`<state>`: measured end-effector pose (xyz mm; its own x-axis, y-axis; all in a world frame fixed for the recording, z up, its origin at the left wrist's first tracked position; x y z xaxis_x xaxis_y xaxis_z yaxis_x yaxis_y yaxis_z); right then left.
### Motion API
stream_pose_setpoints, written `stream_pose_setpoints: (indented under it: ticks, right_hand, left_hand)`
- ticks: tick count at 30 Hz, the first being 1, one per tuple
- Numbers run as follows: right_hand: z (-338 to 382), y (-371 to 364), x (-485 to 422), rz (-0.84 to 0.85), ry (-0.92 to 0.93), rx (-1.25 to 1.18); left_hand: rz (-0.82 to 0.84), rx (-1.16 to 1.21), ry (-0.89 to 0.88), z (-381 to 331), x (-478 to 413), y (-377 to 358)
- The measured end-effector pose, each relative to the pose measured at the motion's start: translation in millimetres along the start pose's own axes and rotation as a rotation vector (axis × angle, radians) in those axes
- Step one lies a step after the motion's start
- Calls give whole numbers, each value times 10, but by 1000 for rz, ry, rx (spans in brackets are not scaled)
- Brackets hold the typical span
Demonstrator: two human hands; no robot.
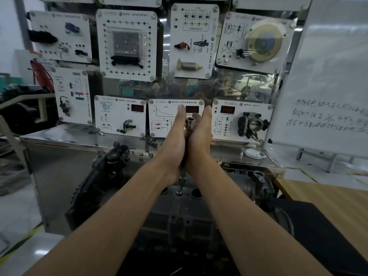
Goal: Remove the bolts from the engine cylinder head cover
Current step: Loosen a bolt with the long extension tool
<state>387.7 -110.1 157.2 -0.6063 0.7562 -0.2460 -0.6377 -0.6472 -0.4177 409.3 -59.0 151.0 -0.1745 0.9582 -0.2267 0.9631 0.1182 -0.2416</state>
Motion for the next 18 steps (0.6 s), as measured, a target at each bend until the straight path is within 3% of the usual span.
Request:
stream_pose_setpoints:
  ticks: [7,12,15,18]
  right_hand:
    - [-82,1,-43,2,-28,-48]
    - [-59,2,-5,-34,65,-69]
    - [-4,41,-11,-180,138,-30]
    - [91,62,-1,-386,357,198]
  left_hand:
    - [-10,7,19,7,23,36]
    - [-31,11,0,30,81,40]
    - [9,-69,-33,71,147,55]
    - [23,-207,-63,166,254,138]
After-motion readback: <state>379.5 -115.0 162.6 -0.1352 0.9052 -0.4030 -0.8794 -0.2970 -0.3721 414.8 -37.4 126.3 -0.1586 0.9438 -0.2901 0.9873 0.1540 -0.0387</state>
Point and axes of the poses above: each hand's wrist, its own x-axis away from the middle knuckle, its own y-axis out of the back of the hand, z = x × y, the point moved 3 cm from there along -x, towards the middle knuckle, and after that the axes turned 13 degrees about z, right-handed, at the moved point
